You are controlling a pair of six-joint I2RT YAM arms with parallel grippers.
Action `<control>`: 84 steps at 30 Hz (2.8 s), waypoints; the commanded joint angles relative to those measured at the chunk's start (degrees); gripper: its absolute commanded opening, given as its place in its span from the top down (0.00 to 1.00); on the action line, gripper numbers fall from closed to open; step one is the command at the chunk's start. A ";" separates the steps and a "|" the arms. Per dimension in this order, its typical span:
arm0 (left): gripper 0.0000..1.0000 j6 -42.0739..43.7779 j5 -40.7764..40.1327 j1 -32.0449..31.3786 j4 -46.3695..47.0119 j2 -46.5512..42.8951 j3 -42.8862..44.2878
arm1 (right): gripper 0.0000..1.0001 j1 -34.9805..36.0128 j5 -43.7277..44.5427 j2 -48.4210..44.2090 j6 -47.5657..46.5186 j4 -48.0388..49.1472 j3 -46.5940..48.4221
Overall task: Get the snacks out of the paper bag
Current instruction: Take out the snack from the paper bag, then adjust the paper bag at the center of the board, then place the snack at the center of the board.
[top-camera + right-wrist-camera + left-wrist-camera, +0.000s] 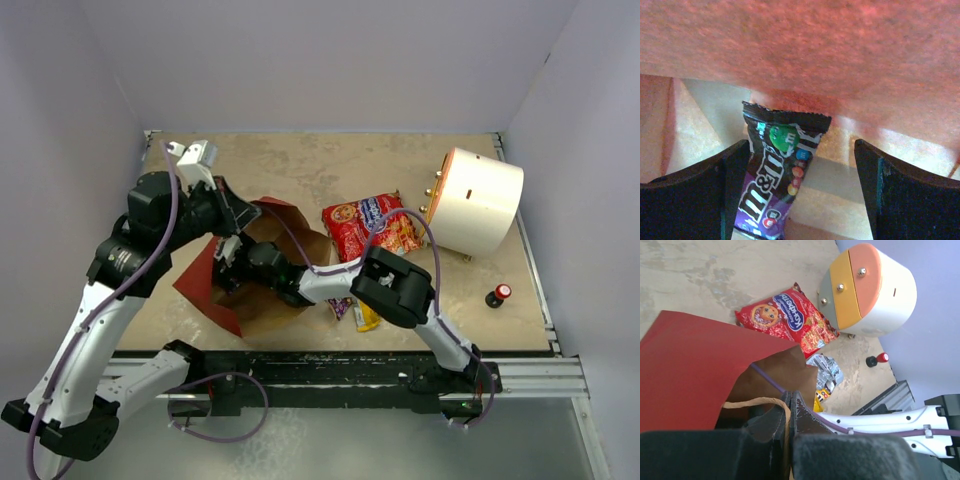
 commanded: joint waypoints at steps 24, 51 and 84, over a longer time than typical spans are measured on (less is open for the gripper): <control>1.00 0.12 -9.52 0.00 -5.58 -1.49 2.68 | 0.79 -0.36 0.19 -0.37 4.69 -3.17 7.23; 1.00 -0.69 -17.64 0.03 1.18 -4.42 -1.35 | 0.90 -0.96 -2.08 -43.51 -5.54 -13.43 -20.71; 0.99 -18.14 -21.80 0.86 -2.63 7.88 12.02 | 0.93 -14.87 31.39 -60.18 -13.41 -12.19 -15.85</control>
